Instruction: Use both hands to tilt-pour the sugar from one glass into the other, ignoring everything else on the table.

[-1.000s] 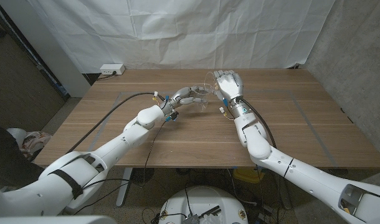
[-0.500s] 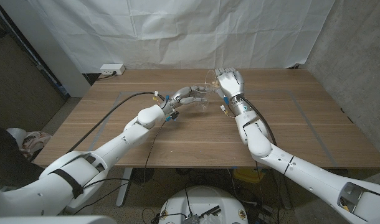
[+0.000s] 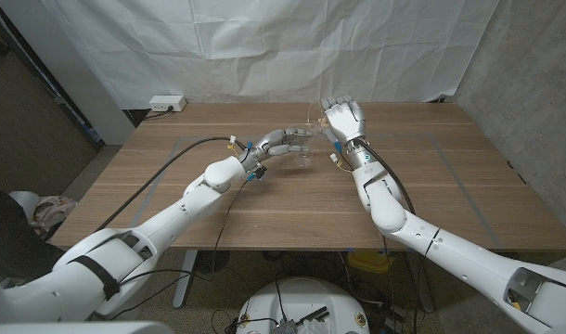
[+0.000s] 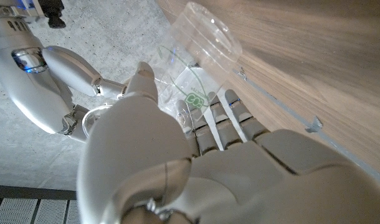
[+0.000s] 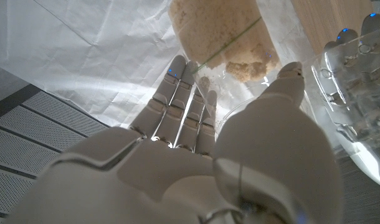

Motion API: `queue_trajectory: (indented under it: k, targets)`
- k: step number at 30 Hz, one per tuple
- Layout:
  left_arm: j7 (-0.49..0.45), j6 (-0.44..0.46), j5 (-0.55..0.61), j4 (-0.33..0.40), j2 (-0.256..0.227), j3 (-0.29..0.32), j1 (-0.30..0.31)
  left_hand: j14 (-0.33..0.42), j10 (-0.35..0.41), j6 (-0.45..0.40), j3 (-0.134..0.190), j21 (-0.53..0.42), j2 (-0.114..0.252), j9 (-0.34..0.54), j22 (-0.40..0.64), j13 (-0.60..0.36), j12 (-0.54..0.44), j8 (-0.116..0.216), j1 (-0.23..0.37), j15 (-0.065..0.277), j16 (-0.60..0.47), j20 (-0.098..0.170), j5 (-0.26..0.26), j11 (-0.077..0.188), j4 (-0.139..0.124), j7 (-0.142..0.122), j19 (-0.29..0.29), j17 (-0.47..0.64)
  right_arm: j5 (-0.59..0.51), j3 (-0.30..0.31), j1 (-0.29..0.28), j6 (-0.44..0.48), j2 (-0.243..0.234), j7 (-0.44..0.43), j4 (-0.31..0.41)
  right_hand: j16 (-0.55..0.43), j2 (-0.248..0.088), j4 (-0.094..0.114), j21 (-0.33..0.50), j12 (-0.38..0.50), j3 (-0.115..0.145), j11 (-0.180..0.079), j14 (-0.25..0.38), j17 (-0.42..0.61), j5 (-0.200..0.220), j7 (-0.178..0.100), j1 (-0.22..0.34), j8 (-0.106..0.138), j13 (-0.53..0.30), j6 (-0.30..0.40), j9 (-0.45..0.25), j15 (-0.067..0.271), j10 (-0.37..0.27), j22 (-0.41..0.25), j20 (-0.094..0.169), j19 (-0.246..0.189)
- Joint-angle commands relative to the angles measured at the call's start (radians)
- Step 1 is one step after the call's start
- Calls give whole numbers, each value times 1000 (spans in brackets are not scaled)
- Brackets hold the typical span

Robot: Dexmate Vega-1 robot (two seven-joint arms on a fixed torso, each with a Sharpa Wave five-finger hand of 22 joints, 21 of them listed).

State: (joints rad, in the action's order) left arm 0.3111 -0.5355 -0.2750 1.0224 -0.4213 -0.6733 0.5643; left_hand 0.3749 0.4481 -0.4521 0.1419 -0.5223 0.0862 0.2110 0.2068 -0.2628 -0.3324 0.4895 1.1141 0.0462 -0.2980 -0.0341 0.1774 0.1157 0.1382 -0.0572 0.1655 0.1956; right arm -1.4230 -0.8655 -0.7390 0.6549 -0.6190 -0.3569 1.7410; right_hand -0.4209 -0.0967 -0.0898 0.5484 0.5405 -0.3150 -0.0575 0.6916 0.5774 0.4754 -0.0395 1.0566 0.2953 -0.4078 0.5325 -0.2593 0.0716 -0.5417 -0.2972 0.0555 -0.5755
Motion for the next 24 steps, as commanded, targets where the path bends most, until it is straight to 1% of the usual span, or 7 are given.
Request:
queue_trajectory:
  k: [1, 4, 9, 14, 15, 19, 24]
  targets:
    - [-30, 32, 24, 56, -27, 2, 19, 7, 4, -21, -2, -9, 10, 5, 3, -3, 7, 7, 1, 90, 0, 0, 1, 2, 2, -5, -8, 1, -24, 29, -21, 6, -30, -5, 39, 8, -14, 4, 10, -3, -8, -8, 4, 4, 4, -10, 1, -3, -2, 11, -2, 148, -2, -1, 41, 1]
    - [-47, 44, 41, 75, -36, 1, 24, 7, 3, -21, -3, -9, 10, 5, 3, -4, 8, 6, -1, 89, 0, 0, 1, 0, 1, -3, -9, 1, -44, 29, -28, 4, -37, -26, 41, 12, -13, 5, 11, -6, -9, -8, 1, 5, 4, -12, 2, -5, -2, 9, -2, 148, 3, 1, 41, 3]
    - [-58, 48, 39, 88, -39, 6, 32, 2, -4, -15, -6, -10, 6, 5, 3, -4, 12, 2, -5, 88, 4, 0, 0, 0, 1, -2, -10, 0, -23, 39, -42, -11, -33, -38, 51, 15, -13, 6, 12, -6, -11, -8, -1, 7, 3, -13, 1, -6, -1, 8, -2, 147, 1, 3, 42, 4]
    - [-61, 48, 33, 95, -41, 9, 39, -12, -31, 16, -12, -10, -1, 5, 2, -5, 26, -13, -16, 86, 12, -1, 0, -1, -3, 0, -13, 0, -23, 42, -42, -24, -30, -55, 49, 17, -14, 9, 13, -7, -12, -8, 1, 9, 2, -14, -2, -6, 0, 11, -3, 147, -1, 5, 42, 4]
    - [-61, 46, 31, 95, -41, 10, 40, -25, -47, 45, -16, -11, -7, 4, 2, -3, 35, -27, -21, 82, 18, -1, 0, -3, -3, 3, -13, 0, -32, 40, -39, -24, -32, -48, 48, 17, -15, 10, 14, -6, -13, -6, 2, 9, 2, -14, -3, -6, 0, 12, -3, 147, -3, 6, 41, 4]
    - [-55, 38, 26, 93, -41, 13, 39, -42, -70, 65, -23, -10, -18, 2, 2, 1, 47, -40, -28, 79, 28, 1, 1, -1, -3, 6, -20, -1, -40, 38, -36, -25, -25, -39, 41, 19, -14, 11, 14, -6, -14, -8, 2, 10, 1, -13, -3, -6, 0, 12, -3, 148, -6, 8, 42, 5]
    - [-39, 18, 16, 75, -34, 14, 31, -46, -76, 68, -25, -9, -22, 2, 2, 3, 50, -44, -29, 78, 32, -1, 2, -2, -2, 6, -24, -2, -71, 23, -24, -29, -21, -1, 20, 21, -14, 12, 16, -7, -15, -8, 3, 12, 1, -13, -3, -7, 0, 13, -4, 149, -5, 10, 42, 4]
